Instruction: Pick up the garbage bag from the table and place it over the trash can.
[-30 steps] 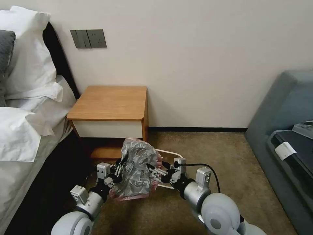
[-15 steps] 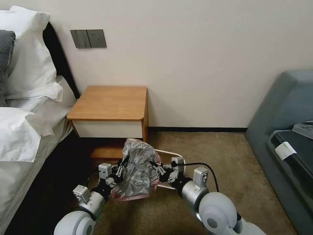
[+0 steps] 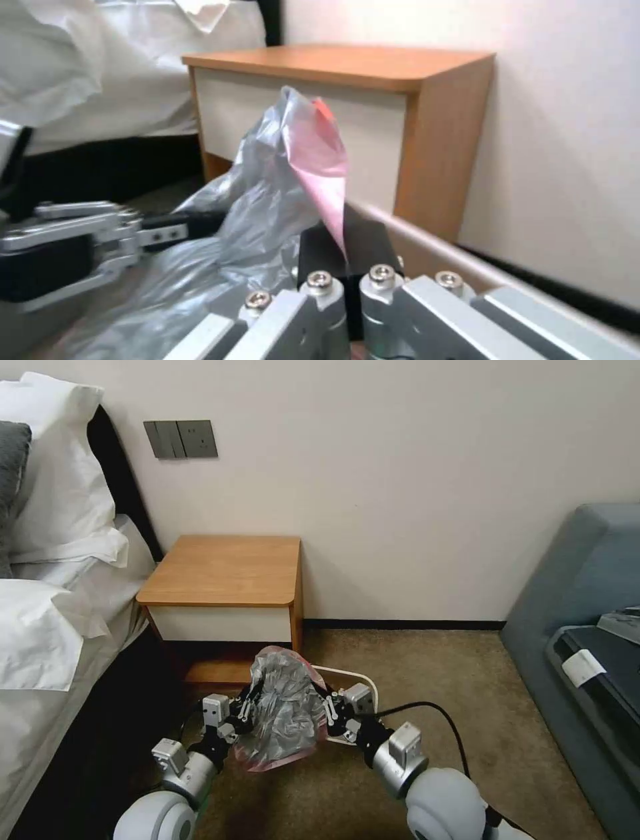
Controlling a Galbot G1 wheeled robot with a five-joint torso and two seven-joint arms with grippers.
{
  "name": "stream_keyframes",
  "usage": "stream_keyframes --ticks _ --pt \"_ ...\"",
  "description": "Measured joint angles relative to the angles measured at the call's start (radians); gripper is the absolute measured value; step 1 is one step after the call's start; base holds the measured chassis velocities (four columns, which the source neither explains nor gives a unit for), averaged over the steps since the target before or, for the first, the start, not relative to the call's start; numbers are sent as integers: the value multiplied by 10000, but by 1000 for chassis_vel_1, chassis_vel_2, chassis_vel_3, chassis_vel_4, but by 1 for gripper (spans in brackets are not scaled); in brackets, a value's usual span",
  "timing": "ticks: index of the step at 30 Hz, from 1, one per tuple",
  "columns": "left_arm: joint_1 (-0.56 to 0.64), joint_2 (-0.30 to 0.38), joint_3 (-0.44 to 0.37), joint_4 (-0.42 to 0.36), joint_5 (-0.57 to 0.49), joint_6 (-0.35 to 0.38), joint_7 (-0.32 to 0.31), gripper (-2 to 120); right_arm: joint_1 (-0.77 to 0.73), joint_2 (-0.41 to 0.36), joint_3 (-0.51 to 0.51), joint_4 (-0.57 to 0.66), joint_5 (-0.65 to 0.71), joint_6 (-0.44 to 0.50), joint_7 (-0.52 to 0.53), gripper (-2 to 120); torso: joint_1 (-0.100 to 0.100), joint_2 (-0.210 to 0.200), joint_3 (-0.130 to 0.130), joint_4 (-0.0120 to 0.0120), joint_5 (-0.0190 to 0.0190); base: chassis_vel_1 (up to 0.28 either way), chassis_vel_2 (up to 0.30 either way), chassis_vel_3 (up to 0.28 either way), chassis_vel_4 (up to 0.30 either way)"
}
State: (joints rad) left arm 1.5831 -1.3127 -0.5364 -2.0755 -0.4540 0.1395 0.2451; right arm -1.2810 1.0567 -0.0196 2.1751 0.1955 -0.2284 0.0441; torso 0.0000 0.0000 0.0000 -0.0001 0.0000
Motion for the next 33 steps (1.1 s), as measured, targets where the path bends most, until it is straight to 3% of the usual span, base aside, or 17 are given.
stream_keyframes --ticks 11,14,19,25,30,33 --pt "238 38 6 -93 676 -432 332 6 479 -468 737 -141 290 47 -200 0 0 0 0 2 2 0 0 0 0" --pt "207 20 -138 56 865 -1059 672 6 307 -1074 1151 6 787 -148 -206 0 0 0 0 1 2 0 0 0 0" --pt "191 6 -238 198 837 -1491 1023 6 99 -1748 1676 211 1124 -272 -302 0 0 0 0 1 3 0 0 0 0" --pt "125 -36 -429 403 258 -2250 1786 6 -520 -2976 2723 544 1826 -430 -459 0 0 0 0 1 2 0 0 0 0" --pt "124 -32 -473 425 -247 -2493 2193 6 -831 -3315 3177 612 2010 -445 -531 0 0 0 0 0 1 0 0 0 0" --pt "148 -19 -449 306 -1160 -2455 2341 6 -1021 -3553 3511 639 2088 -515 -712 0 0 0 0 1 -1 0 0 0 0"
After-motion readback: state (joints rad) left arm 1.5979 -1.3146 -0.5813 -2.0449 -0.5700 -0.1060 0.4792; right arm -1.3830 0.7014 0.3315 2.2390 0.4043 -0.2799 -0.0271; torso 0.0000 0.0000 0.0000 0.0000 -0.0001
